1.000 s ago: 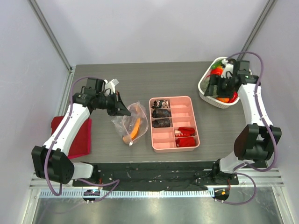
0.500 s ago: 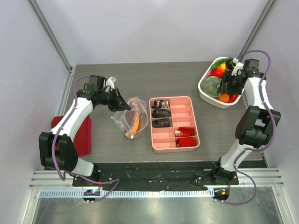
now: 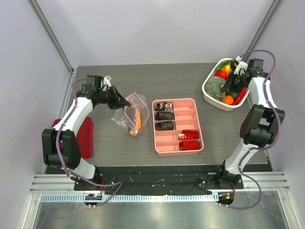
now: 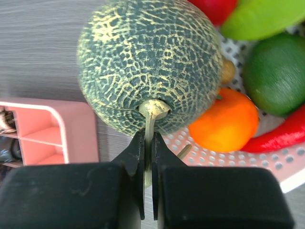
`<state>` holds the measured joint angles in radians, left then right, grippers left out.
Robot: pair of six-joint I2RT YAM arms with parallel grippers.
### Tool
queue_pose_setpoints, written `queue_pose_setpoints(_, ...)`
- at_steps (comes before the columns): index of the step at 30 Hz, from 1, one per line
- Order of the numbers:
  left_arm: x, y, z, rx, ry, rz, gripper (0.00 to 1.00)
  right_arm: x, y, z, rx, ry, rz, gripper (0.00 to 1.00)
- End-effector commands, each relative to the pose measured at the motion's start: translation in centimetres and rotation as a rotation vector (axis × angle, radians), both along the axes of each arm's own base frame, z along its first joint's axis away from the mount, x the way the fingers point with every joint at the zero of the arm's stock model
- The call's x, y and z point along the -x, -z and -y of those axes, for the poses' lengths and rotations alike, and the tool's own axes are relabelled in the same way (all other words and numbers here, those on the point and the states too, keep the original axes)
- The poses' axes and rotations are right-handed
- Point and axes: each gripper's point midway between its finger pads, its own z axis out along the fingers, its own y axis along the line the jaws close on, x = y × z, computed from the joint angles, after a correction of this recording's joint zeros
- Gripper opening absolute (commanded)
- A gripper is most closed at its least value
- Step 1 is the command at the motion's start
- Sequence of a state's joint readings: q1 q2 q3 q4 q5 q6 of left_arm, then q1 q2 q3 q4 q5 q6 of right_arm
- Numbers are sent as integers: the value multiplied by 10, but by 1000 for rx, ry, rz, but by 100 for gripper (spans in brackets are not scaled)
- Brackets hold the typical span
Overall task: Place the food in the zip-top bag and seal the zipper
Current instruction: Pick up the fake fruit from the bin.
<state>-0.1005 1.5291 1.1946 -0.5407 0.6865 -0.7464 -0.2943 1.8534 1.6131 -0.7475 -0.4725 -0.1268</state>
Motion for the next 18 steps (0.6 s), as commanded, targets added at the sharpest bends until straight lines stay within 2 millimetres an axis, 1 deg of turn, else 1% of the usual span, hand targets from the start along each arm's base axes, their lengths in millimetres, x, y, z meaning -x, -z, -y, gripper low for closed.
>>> queue_pose_setpoints(1, -11, -20, 3, 43, -5, 64, 0, -11, -113, -43, -41, -190, 329, 1)
queue_pose_setpoints(2, -12, -20, 2, 41, -7, 66, 0, -7, -129, -54, -64, -222, 365, 1)
queue_pose_setpoints(3, -12, -20, 2, 39, -7, 64, 0, -2, -139, -67, -109, -264, 386, 1)
queue_pose_setpoints(4, -12, -19, 2, 36, -9, 62, 0, 2, -149, -87, -146, -310, 400, 1)
queue_pose_setpoints(5, -12, -20, 2, 37, -8, 62, 0, 8, -156, -100, -176, -340, 408, 1)
queue_pose_setpoints(6, -13, -21, 2, 39, -7, 64, 0, 17, -173, -119, -216, -399, 448, 1)
queue_pose_setpoints(7, -13, -19, 2, 38, -7, 56, 0, 23, -177, -133, -255, -422, 445, 1)
queue_pose_setpoints(8, -14, -19, 3, 36, -3, 58, 0, 28, -185, -159, -282, -482, 464, 1)
queue_pose_setpoints(9, -14, -19, 2, 37, -2, 54, 0, 36, -198, -173, -304, -518, 496, 1)
queue_pose_setpoints(10, -14, -18, 2, 36, -4, 48, 0, 45, -202, -189, -371, -530, 473, 1)
queue_pose_setpoints(11, -15, -18, 3, 36, 0, 51, 0, 53, -213, -217, -400, -605, 509, 1)
queue_pose_setpoints(12, -15, -19, 3, 41, 2, 53, 0, 61, -218, -230, -427, -631, 511, 1)
queue_pose_setpoints(13, -15, -19, 4, 45, 5, 50, 0, 69, -219, -245, -470, -657, 488, 1)
queue_pose_setpoints(14, -16, -19, 4, 46, 6, 52, 0, 78, -225, -267, -494, -712, 503, 1)
queue_pose_setpoints(15, -16, -20, 4, 47, 6, 53, 0, 84, -225, -279, -515, -739, 494, 1)
queue_pose_setpoints(16, -16, -20, 5, 49, 9, 52, 0, 89, -231, -291, -548, -763, 508, 1)
queue_pose_setpoints(17, -16, -19, 5, 51, 10, 50, 0, 94, -232, -301, -563, -787, 510, 1)
queue_pose_setpoints(18, -16, -20, 5, 53, 12, 50, 0, 106, -229, -320, -586, -838, 494, 1)
